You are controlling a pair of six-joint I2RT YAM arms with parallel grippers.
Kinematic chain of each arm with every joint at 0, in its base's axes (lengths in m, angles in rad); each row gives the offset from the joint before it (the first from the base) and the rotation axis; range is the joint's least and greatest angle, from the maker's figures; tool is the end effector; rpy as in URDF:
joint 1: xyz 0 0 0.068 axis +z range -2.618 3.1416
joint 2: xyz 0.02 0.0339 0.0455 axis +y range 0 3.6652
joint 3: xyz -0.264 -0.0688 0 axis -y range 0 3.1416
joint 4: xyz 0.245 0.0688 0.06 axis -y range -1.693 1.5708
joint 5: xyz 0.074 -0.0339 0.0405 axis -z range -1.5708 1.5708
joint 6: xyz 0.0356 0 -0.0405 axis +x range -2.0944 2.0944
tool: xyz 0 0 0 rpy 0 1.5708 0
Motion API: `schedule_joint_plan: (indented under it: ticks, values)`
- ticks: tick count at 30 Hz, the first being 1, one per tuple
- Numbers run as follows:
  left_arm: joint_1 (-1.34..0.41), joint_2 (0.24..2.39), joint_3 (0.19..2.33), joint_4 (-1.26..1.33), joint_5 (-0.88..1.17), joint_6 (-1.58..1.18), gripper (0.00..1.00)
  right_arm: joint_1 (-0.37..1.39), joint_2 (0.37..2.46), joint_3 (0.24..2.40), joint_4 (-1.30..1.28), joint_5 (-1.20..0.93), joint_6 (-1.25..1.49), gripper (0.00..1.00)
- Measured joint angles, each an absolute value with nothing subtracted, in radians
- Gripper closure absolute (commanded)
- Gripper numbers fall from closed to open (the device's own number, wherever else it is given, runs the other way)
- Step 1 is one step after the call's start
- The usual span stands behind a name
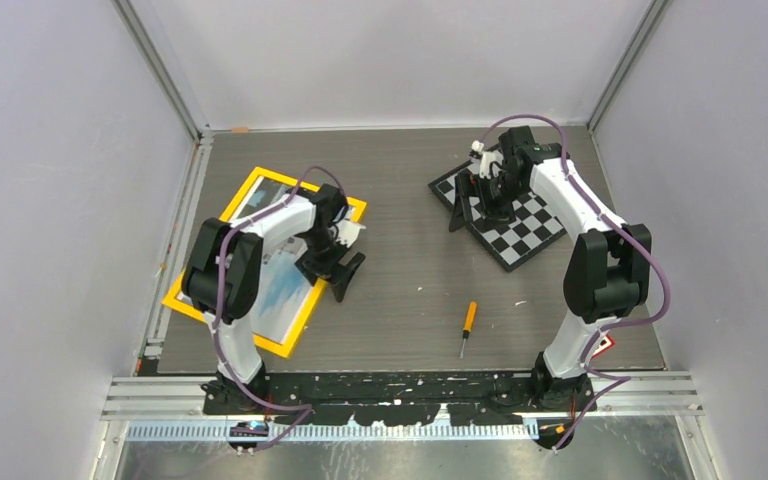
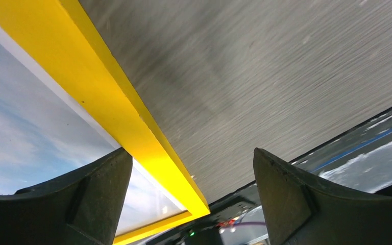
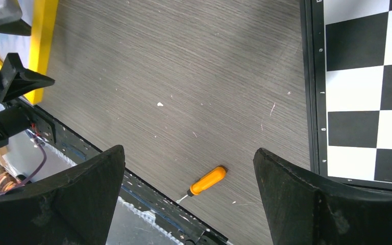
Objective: Take the photo out of the frame
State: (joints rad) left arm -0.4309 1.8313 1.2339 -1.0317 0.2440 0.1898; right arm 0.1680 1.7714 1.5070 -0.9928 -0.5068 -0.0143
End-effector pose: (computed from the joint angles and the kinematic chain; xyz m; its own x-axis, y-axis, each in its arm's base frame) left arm 0.2853 -0.1406 0.1720 -0.8167 0.5769 0.0117 0.5566 0.7930 -0.2478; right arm 0.3493 0.0768 0.2661 -0.9335 -0.1710 -0.3150 -0.3072 0.8346 0.4573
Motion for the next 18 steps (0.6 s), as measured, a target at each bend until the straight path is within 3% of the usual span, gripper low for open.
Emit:
schedule_joint_plan:
  ticks: [10, 18]
  values:
    - [-0.453, 1.960, 1.453, -0.951, 0.416, 0.038, 0.05, 0.168, 1.771, 1.507, -1.007, -0.536, 0.051, 0.00]
    - [-0.392, 1.841, 1.416, -1.031, 0.387, 0.287, 0.05, 0.176, 1.772, 1.507, -0.969, -0.588, 0.130, 0.00]
